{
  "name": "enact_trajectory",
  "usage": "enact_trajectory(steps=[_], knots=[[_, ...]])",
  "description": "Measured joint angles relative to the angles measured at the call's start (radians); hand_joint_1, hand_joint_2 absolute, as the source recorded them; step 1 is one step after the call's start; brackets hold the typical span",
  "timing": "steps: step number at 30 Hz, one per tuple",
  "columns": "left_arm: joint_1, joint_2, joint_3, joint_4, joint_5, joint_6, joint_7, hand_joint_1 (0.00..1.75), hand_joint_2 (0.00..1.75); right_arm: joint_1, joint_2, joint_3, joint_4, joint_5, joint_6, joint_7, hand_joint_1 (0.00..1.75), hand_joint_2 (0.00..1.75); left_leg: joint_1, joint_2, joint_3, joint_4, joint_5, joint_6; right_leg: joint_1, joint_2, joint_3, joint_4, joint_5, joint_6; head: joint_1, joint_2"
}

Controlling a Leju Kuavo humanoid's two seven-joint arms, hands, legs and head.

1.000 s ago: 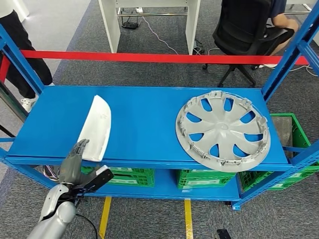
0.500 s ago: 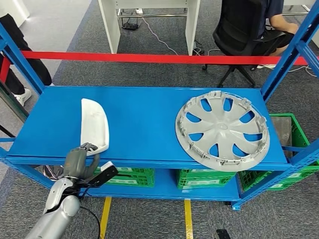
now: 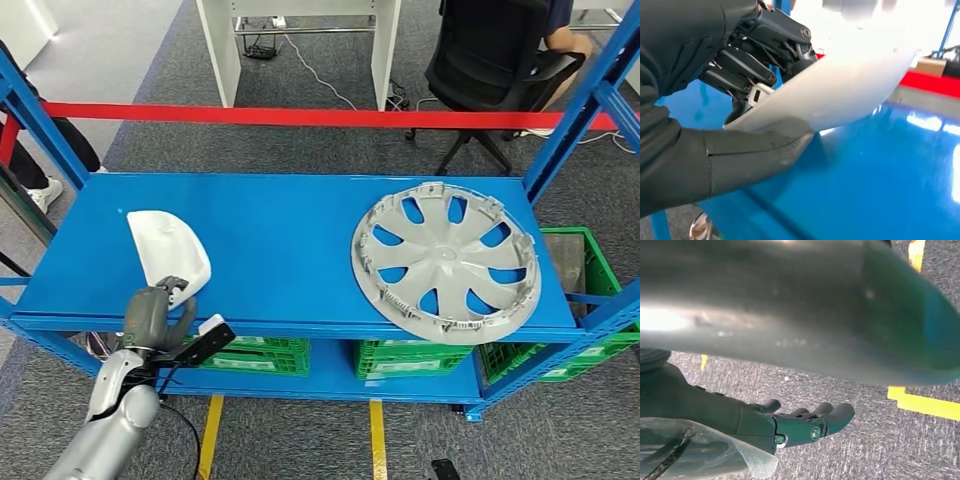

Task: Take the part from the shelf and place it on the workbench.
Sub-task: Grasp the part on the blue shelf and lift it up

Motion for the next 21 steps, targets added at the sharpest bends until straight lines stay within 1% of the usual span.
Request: enact_trajectory(steps=[3,8,12,16,19,21], knots=[[0.009,0.000,-0.001,-0.052,0.004,0.013,-0.002,1.75,1.75,-0.002,0.000,-0.003,0.000,0.004,-0.001,0.000,0.00,0.00,0.000,0.000,0.000,0.000,0.000,0.000,0.000,0.000,0.000,0.000,0.000,0.000,0.000,0.000],[0.019,-0.001,-0.002,-0.092,0.006,0.017,-0.005,1.75,1.75,-0.002,0.000,-0.004,0.000,0.004,-0.001,0.000,0.00,0.00,0.000,0.000,0.000,0.000,0.000,0.000,0.000,0.000,0.000,0.000,0.000,0.000,0.000,0.000],[0.038,-0.002,-0.002,-0.142,0.028,0.059,-0.037,1.75,1.75,-0.002,0.000,-0.007,0.000,0.004,-0.006,0.000,0.00,0.00,0.000,0.000,-0.001,0.000,0.000,0.000,0.000,0.000,-0.001,0.000,0.000,0.000,0.000,0.000],[0.068,-0.006,-0.006,-0.248,0.021,0.117,-0.063,1.75,1.75,-0.002,0.000,-0.014,0.000,0.004,-0.011,-0.001,0.00,0.00,0.000,0.000,-0.002,0.000,0.000,0.000,0.000,0.000,-0.002,0.000,0.000,0.000,0.000,0.000],[0.099,-0.007,-0.017,-0.367,-0.031,0.157,-0.074,1.75,1.75,0.001,0.000,-0.019,0.001,0.005,-0.015,-0.003,0.00,0.00,0.000,0.001,-0.002,0.000,0.000,0.000,0.000,0.001,-0.002,0.000,0.000,0.000,0.000,0.000],[0.119,-0.009,-0.021,-0.440,-0.073,0.170,-0.100,1.75,1.75,0.002,0.001,-0.022,0.001,0.006,-0.017,-0.005,0.00,0.00,0.000,0.001,-0.003,0.000,0.000,0.000,0.000,0.001,-0.003,0.000,0.000,0.000,0.000,0.000]])
